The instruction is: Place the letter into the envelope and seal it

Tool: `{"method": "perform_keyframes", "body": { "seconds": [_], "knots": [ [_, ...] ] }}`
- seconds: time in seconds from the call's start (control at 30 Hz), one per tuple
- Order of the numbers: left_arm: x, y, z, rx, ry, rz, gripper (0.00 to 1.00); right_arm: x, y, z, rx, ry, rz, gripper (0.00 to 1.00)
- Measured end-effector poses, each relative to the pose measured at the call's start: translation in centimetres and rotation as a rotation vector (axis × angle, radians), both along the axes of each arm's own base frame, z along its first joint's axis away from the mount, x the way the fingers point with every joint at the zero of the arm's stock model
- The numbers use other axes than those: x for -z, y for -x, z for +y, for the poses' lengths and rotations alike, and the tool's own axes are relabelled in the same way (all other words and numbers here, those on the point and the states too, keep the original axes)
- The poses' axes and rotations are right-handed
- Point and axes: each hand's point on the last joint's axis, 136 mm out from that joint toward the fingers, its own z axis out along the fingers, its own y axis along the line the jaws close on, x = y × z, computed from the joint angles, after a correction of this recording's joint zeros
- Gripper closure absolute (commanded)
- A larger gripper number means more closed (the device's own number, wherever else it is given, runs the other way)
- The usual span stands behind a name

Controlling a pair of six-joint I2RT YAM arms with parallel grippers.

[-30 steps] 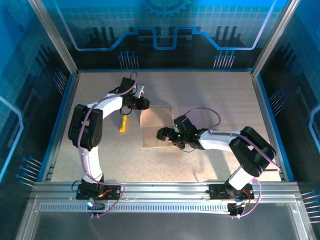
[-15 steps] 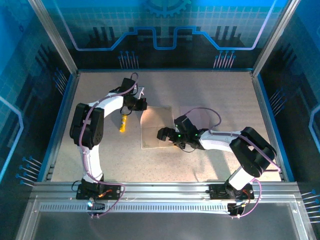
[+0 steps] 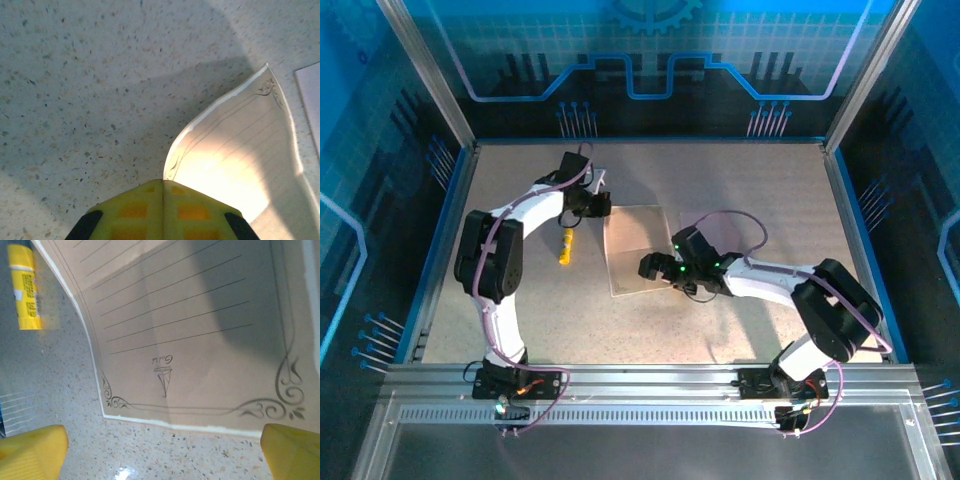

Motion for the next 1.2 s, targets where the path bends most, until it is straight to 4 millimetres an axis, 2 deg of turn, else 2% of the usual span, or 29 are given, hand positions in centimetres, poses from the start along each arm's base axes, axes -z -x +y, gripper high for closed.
{"method": "perform_keyframes", "body": {
  "seconds": [0.17, 0.27, 0.37, 0.67, 1.0, 1.2],
  "knots": [
    [-3.3, 0.0, 0.0, -0.004, 0.019, -0.070, 1.00, -4.1, -1.3, -0.2, 0.017, 0.000, -0.065, 0.00],
    [-4.3, 0.1, 0.1, -0.009, 0.027, -0.092, 1.00, -6.3, -2.1, -0.4, 0.028, -0.006, -0.106, 0.00],
    [-4.7, 0.5, 0.2, -0.011, 0.031, -0.108, 1.00, -7.3, -2.5, -1.0, 0.039, -0.009, -0.125, 0.00],
    [-5.5, 2.1, 0.7, -0.020, 0.044, -0.142, 1.00, -7.7, -3.1, -2.3, 0.060, -0.026, -0.113, 0.00],
    [-8.8, 2.9, 0.8, -0.034, 0.085, -0.244, 1.00, -7.1, -2.9, -2.5, 0.048, -0.078, -0.078, 0.00],
    [-8.2, 4.0, 1.0, -0.023, 0.079, -0.256, 1.00, -6.0, -2.3, -2.4, 0.037, -0.113, -0.037, 0.00]
  ]
}}
